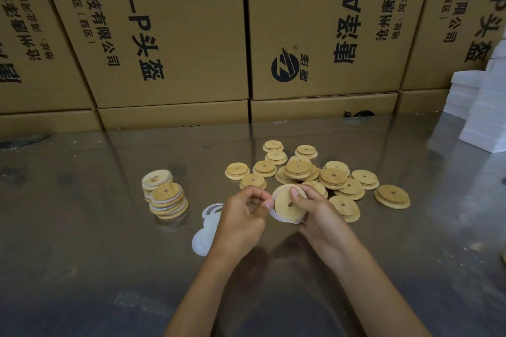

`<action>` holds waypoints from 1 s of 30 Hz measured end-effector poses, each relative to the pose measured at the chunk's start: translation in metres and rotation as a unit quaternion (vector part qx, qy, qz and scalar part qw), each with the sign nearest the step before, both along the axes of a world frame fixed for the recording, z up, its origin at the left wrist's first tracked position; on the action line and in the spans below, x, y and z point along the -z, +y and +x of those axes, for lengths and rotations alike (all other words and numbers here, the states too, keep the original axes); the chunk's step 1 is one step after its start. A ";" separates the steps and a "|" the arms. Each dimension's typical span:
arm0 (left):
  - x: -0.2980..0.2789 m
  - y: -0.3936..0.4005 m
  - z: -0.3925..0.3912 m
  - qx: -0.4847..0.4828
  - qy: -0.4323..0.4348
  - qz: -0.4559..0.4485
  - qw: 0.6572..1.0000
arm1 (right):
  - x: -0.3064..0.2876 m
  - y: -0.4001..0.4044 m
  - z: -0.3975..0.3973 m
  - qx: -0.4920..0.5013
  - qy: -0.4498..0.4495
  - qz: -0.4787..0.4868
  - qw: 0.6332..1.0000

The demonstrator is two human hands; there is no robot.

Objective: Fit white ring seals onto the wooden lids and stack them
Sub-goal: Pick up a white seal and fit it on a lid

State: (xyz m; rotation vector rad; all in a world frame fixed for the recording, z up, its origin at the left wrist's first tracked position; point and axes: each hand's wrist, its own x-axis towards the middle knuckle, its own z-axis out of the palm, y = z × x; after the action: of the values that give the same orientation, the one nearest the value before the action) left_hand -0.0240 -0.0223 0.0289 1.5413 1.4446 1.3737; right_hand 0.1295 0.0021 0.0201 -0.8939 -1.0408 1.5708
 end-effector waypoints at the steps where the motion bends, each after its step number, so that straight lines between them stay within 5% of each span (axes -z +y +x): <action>1: 0.000 0.000 0.001 0.003 0.001 -0.001 1.000 | 0.000 0.000 0.000 -0.002 0.010 -0.005 1.000; 13: 0.004 -0.001 0.006 -0.018 -0.058 -0.035 0.998 | -0.002 -0.005 -0.008 -0.029 0.105 -0.072 0.991; 30: 0.006 -0.005 0.005 -0.055 0.090 -0.055 0.993 | -0.004 -0.009 -0.014 0.013 0.065 -0.039 0.997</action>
State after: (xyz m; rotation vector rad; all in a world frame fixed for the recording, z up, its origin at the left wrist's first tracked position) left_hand -0.0185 -0.0271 0.0226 1.5677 1.7079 1.2202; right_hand 0.1152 -0.0068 0.0245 -0.8418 -0.8776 1.6351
